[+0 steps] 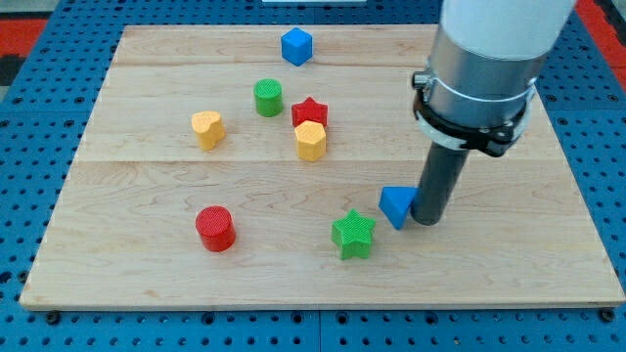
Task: Move the blue triangle diagonally top right to the green star
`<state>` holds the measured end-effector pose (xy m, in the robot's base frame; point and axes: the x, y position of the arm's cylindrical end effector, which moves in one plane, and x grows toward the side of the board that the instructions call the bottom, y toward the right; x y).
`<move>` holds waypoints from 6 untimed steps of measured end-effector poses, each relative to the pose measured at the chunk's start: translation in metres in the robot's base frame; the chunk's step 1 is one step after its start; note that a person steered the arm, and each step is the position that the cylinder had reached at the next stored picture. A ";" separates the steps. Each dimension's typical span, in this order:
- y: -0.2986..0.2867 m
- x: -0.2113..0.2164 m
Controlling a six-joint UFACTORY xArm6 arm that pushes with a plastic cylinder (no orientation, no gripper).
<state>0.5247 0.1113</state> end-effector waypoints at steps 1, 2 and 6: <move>0.000 0.027; -0.044 0.007; 0.003 -0.067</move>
